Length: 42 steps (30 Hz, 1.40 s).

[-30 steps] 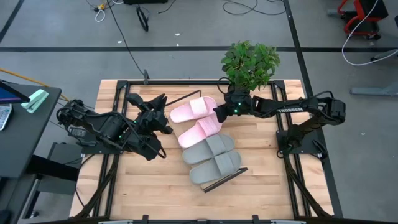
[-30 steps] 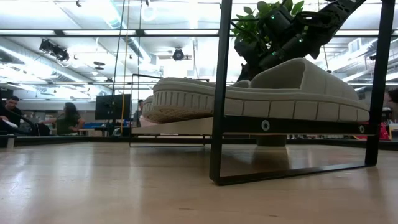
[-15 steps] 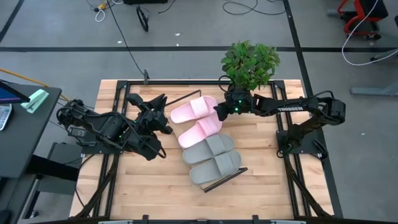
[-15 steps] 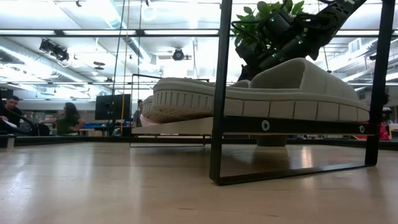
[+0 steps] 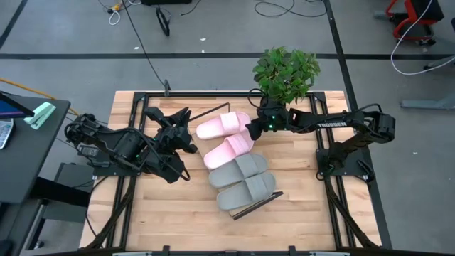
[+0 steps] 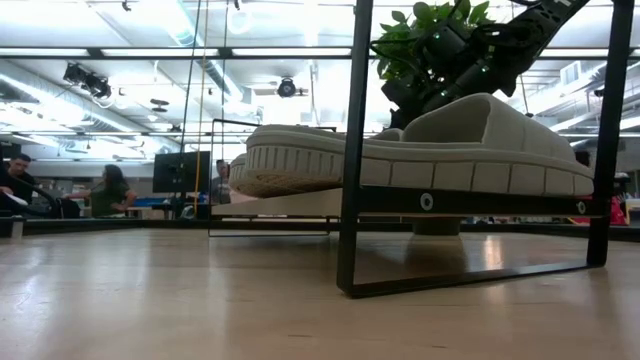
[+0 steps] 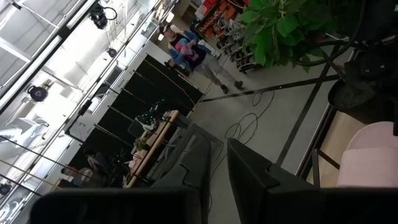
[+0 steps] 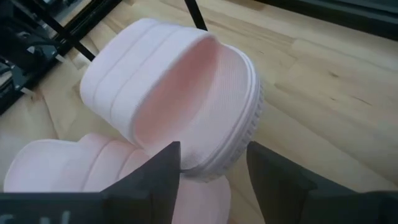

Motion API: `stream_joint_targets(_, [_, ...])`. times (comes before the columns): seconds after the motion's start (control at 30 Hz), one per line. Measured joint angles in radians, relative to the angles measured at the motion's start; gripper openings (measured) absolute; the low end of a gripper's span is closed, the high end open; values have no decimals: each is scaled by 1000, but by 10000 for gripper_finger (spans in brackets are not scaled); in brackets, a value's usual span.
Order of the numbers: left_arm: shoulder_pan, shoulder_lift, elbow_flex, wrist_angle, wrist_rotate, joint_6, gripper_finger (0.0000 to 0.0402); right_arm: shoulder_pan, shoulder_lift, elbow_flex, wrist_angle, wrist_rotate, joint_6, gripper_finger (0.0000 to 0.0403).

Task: Pick and place slides into the shelf
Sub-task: Put the pink slide on the shelf

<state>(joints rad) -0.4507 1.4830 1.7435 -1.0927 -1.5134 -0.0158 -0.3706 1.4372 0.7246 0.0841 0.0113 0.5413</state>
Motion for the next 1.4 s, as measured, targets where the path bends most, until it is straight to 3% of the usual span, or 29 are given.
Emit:
stream_joint_targets(0.4, [0,0,0,5,0,0,68,1,0,0,-5,24,-11,209])
stream_joint_targets(0.77, [0,0,0,5,1,-2,65,12,0,86,-50,86,-177,224])
stream_joint_targets(1.4, [0,0,0,4,1,-26,67,72,24,138,-88,121,-90,215])
